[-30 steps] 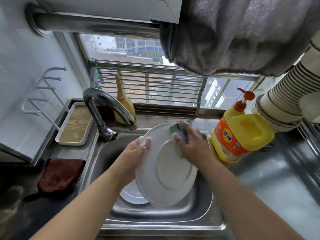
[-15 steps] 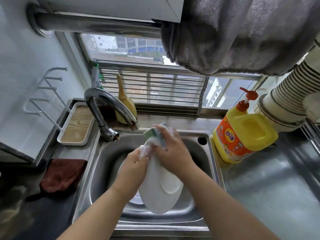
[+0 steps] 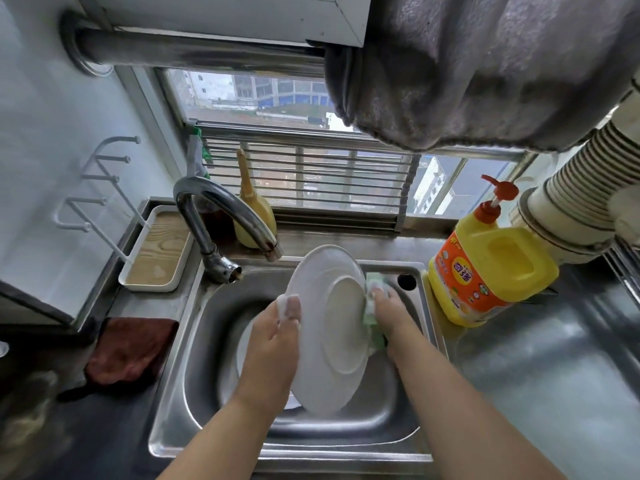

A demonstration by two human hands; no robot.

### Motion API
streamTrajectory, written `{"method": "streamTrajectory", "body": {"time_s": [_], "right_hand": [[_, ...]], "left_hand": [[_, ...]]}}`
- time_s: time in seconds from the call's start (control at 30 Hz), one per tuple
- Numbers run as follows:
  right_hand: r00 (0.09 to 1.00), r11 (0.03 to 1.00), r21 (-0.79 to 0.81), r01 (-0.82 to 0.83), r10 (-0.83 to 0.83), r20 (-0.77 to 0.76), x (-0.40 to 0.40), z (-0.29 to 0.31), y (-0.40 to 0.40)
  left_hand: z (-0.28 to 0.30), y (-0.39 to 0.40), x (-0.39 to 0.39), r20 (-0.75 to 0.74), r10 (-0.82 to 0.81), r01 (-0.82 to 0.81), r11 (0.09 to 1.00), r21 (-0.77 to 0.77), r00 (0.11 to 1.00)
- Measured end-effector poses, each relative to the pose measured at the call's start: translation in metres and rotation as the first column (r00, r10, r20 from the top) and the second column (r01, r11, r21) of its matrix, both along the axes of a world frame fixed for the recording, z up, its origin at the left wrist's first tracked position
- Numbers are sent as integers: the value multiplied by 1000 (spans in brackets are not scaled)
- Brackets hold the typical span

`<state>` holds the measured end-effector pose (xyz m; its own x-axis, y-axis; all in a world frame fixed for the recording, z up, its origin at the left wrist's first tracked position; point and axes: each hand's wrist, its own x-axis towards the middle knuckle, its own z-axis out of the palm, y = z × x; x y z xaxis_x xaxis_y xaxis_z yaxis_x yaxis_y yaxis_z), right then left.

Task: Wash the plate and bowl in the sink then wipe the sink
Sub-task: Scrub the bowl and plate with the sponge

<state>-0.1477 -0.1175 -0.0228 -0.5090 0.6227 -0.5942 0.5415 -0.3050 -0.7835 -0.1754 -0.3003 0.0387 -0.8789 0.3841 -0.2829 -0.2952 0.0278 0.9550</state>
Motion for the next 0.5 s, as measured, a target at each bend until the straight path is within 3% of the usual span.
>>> {"method": "streamTrajectory", "body": {"time_s": [0.1, 0.23, 0.3, 0.37, 0.43, 0.5], "right_hand": [[986, 942, -300, 147, -163, -27, 23, -32, -16], [951, 949, -223, 221, -260, -165, 36, -27, -10], [954, 988, -74, 138, -152, -256, 35, -6, 4], [950, 987, 141, -74, 113, -292, 32, 22, 16], [890, 866, 389, -315, 411, -195, 22, 47, 22], [814, 661, 595, -458, 581, -19, 9, 62, 21]], "left_hand": [[-1, 0, 7, -5, 24, -24, 1000, 0, 1000], [-5, -16, 7, 142, -166, 165, 986, 19, 976], [-2, -19, -1, 221, -295, 292, 955, 44, 930], [1, -13, -15, 265, -326, 326, 944, 44, 908], [6, -3, -31, 283, -386, 397, 918, 22, 878], [13, 9, -43, 248, -393, 420, 905, -63, 885]]}}
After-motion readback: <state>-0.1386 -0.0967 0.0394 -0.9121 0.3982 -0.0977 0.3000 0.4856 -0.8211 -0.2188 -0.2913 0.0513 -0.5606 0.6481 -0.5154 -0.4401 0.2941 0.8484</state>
